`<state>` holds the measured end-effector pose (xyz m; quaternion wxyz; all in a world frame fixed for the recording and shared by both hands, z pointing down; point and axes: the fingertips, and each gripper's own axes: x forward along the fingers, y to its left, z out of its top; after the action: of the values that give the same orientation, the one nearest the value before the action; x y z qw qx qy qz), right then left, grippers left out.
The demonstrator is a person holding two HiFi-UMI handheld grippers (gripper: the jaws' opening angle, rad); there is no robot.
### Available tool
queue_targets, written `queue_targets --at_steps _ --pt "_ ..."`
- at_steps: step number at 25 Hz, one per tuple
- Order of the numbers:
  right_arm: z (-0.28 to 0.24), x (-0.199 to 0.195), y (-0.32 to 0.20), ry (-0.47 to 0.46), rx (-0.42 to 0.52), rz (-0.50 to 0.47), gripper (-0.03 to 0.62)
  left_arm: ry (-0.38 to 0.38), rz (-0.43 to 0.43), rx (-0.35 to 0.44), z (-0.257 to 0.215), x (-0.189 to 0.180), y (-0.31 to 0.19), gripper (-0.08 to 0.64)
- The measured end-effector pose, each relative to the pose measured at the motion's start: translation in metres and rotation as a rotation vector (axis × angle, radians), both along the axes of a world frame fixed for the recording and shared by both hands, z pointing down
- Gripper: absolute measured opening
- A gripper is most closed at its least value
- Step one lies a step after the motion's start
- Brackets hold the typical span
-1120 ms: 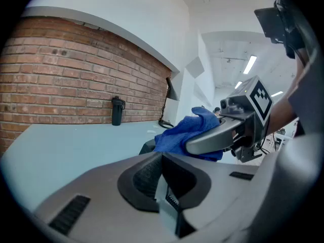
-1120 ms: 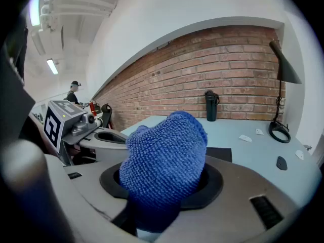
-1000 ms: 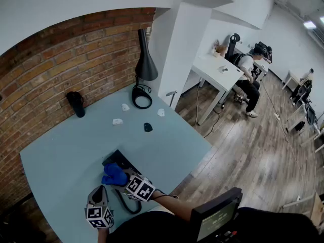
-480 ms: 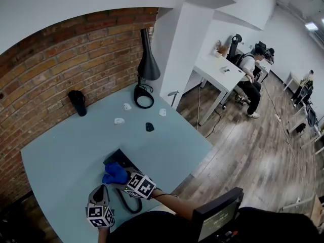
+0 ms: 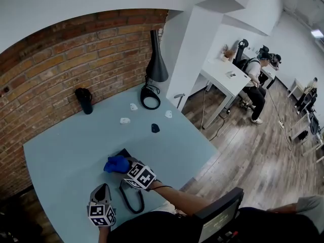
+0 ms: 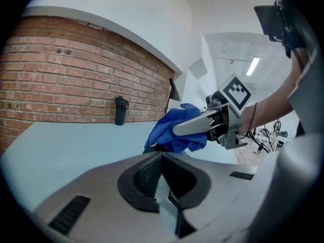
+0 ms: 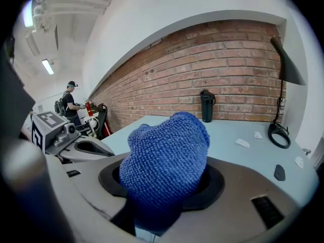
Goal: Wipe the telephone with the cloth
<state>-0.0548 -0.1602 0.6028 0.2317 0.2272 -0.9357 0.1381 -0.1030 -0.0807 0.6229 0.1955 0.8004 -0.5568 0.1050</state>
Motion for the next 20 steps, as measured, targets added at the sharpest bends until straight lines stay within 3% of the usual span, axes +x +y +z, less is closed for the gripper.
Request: queue_targets --at_steps 20 --pt "0.019 -0.023 -0.047 0.109 -0.006 -0.010 0.207 0.024 -0.062 -0.036 0.005 -0.017 -0.002 0.009"
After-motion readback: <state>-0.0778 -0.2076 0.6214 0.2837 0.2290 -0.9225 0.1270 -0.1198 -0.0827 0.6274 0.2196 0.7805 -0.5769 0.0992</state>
